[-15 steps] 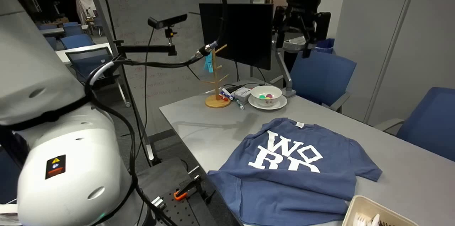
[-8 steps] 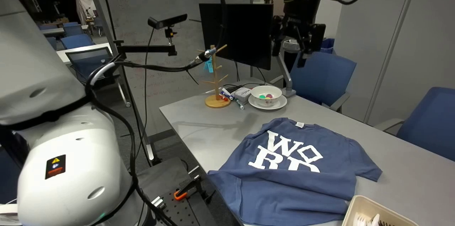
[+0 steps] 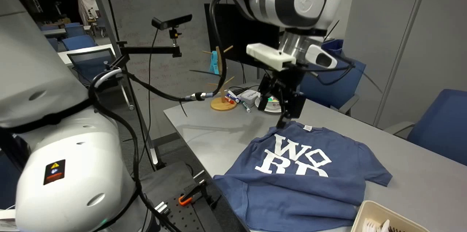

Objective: Fold the t-shirt on the table

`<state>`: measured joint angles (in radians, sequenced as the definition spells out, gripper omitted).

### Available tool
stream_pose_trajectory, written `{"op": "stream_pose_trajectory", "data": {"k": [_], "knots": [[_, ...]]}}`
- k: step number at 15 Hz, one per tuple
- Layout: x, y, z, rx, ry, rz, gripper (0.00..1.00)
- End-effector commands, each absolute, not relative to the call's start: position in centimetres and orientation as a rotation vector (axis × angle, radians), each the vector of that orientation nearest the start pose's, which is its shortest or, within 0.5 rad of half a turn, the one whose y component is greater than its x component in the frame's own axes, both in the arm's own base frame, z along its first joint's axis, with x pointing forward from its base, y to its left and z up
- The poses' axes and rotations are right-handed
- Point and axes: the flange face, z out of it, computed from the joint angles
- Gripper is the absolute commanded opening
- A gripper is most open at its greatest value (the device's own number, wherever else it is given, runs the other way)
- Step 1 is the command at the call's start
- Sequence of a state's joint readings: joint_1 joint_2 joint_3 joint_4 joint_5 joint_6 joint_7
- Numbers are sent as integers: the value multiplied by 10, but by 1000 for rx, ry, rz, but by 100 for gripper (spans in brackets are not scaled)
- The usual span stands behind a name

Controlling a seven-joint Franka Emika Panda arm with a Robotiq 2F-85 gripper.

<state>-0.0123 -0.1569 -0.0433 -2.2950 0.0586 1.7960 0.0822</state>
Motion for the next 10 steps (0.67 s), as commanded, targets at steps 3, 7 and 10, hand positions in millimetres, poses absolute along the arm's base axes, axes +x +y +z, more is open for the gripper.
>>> {"op": "stream_pose_trajectory", "data": {"k": [3, 7, 10], "knots": [[431, -20, 352, -3024, 284, 581, 100], [433, -20, 355, -3026, 282, 570, 100], [432, -19, 354, -3005, 311, 582, 100]]}}
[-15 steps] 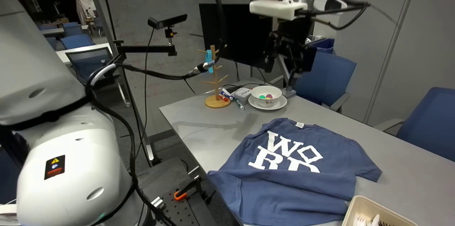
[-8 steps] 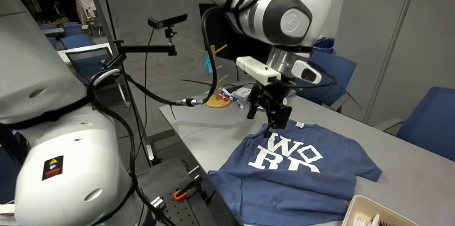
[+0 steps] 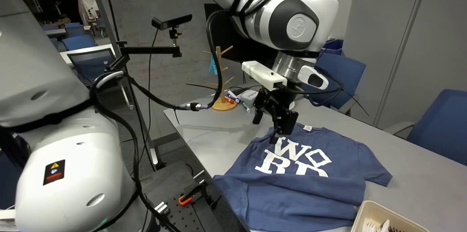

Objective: Fold the t-shirt on the table

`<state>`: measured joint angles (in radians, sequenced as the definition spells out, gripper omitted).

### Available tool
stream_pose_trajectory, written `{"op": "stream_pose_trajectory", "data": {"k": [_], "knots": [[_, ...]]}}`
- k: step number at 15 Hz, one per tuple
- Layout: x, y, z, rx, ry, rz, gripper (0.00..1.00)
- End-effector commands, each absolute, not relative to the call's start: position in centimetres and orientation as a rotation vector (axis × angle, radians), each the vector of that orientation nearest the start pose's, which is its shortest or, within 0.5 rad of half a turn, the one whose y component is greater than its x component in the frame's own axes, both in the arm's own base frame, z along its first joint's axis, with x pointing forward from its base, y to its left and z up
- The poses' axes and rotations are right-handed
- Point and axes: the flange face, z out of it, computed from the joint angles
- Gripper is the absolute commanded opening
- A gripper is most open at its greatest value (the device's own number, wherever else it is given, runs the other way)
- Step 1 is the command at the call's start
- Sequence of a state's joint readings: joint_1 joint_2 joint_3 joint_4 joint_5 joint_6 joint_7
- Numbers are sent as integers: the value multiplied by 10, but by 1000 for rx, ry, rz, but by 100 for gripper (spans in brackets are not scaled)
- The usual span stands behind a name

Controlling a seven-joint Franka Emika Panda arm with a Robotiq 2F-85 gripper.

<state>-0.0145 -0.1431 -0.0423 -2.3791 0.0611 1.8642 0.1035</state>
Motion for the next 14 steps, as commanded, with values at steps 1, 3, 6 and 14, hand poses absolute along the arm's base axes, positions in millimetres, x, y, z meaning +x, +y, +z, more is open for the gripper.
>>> {"op": "stream_pose_trajectory", "data": {"k": [1, 3, 6, 14], "knots": [[431, -18, 353, -2990, 320, 598, 100], [428, -17, 353, -2973, 336, 635, 100], [426, -16, 353, -2956, 374, 670, 100], [423, -14, 350, -2951, 412, 680, 100]]}}
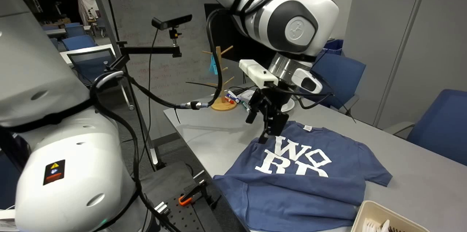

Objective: Fold the t-shirt on the table

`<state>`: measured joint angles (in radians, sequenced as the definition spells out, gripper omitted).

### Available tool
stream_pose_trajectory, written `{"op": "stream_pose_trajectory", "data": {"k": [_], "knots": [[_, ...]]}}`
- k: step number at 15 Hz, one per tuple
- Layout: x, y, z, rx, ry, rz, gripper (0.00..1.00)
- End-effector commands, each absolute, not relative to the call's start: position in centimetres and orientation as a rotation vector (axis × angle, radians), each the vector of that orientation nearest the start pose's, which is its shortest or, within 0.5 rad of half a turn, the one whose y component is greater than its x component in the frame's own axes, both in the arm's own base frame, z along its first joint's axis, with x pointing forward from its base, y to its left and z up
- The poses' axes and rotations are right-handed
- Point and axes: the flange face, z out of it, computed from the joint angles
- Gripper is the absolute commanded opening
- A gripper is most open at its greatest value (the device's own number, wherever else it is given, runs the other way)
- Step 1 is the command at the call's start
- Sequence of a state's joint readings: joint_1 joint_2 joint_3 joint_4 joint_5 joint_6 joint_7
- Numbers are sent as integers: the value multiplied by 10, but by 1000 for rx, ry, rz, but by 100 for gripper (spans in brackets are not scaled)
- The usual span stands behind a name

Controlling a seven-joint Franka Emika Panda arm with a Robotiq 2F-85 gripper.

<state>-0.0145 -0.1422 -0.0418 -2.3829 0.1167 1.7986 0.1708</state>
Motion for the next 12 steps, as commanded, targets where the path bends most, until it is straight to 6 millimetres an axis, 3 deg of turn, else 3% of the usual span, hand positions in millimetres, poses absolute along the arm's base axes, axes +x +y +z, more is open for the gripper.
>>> {"op": "stream_pose_trajectory", "data": {"k": [1, 4, 5, 9, 12], "knots": [[423, -14, 350, -2951, 412, 680, 100], [426, -15, 351, -2964, 448, 603, 100], [447, -16, 416, -2956, 463, 560, 100], [461, -17, 451, -2966, 552, 436, 100], [446, -7, 462, -2983, 597, 456, 100]]}}
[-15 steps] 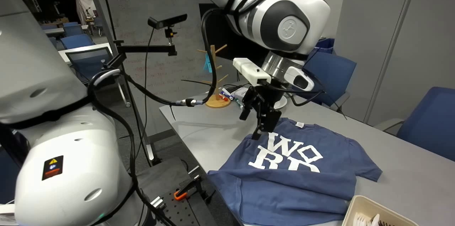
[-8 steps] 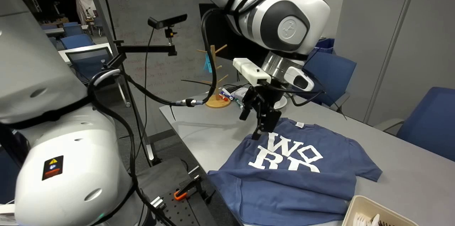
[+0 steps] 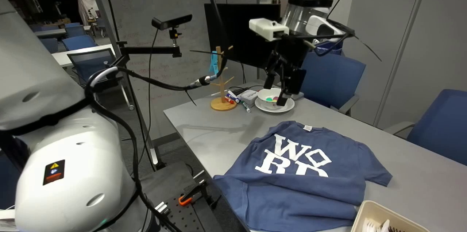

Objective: Fold the t-shirt on the table

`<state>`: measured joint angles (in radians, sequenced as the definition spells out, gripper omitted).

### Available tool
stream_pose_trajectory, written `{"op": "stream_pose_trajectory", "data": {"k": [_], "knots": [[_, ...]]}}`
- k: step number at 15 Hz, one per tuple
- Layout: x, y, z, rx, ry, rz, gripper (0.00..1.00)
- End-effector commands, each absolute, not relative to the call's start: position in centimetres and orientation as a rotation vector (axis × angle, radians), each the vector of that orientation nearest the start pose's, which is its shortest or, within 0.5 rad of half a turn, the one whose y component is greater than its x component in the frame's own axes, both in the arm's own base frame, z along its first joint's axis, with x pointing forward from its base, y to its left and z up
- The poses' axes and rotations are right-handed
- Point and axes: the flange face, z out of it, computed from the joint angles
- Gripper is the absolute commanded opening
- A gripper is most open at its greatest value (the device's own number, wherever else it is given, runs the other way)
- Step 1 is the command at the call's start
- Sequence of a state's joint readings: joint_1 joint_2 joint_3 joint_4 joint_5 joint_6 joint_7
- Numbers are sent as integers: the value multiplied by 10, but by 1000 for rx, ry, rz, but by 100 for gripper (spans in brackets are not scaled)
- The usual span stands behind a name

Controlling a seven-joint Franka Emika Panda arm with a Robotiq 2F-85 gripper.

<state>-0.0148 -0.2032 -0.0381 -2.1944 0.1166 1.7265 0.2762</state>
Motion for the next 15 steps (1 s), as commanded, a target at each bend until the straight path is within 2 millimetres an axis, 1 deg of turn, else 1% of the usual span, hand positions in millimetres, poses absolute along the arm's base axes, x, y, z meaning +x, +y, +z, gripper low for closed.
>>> {"op": "stream_pose_trajectory", "data": {"k": [1, 2, 5, 9, 10, 12, 15], "knots": [[438, -3, 464, -2987, 595, 469, 100], [452, -10, 457, -2976, 568, 444, 100], [446, -4, 460, -2982, 576, 454, 100], [445, -4, 459, -2981, 577, 456, 100], [440, 0, 461, -2984, 572, 409, 100], [419, 8, 451, -2992, 573, 330, 100], [372, 22, 419, -2995, 562, 355, 100]]}}
